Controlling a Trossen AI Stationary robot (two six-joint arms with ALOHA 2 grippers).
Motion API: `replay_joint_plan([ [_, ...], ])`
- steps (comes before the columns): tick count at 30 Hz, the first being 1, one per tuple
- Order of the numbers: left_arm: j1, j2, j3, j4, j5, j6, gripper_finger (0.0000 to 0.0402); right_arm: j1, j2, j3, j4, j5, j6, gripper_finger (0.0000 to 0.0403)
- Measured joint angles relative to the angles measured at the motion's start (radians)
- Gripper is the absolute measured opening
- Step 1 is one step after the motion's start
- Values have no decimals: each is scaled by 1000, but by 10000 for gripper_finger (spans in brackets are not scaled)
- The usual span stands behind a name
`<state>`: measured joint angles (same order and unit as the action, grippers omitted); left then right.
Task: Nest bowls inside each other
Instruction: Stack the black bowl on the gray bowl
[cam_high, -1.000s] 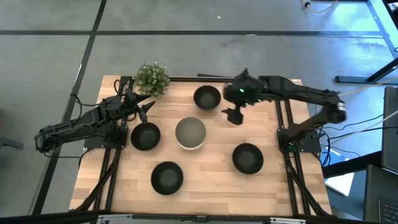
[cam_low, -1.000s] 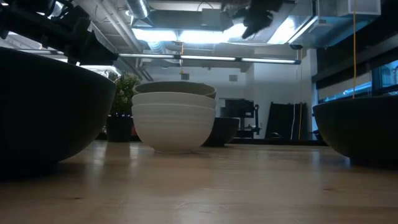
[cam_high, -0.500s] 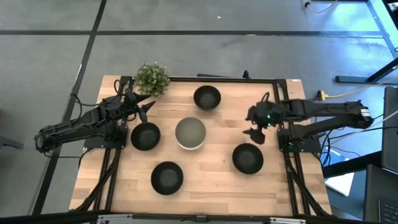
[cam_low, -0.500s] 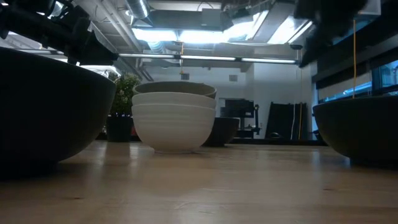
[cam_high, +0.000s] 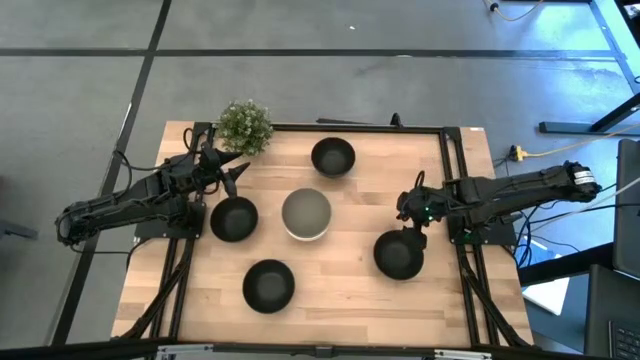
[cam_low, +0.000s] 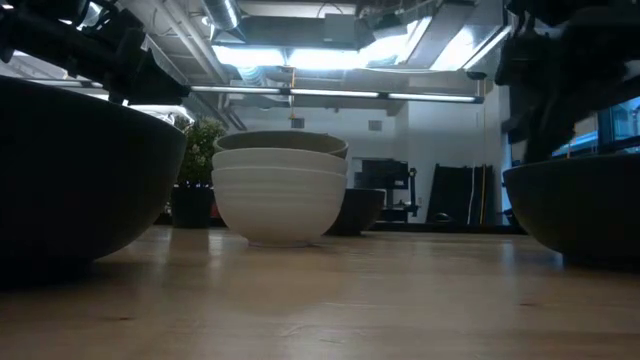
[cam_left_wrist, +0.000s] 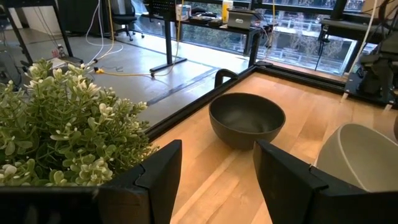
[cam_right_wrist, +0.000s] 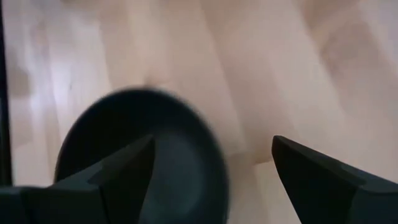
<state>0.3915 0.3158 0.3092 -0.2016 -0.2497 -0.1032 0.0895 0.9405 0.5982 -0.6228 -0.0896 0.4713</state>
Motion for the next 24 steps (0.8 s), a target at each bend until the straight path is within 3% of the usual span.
replay_joint_plan([
  [12, 0, 0, 0, 0, 0, -2, 194, 14, 0, -48, 20, -10, 26, 324],
  [20, 0, 0, 0, 0, 0, -1, 194, 14, 0, -48, 62, -11, 176, 324],
  [24, 0, 0, 0, 0, 0, 0, 194, 14, 0, -48, 80, -11, 177, 324],
])
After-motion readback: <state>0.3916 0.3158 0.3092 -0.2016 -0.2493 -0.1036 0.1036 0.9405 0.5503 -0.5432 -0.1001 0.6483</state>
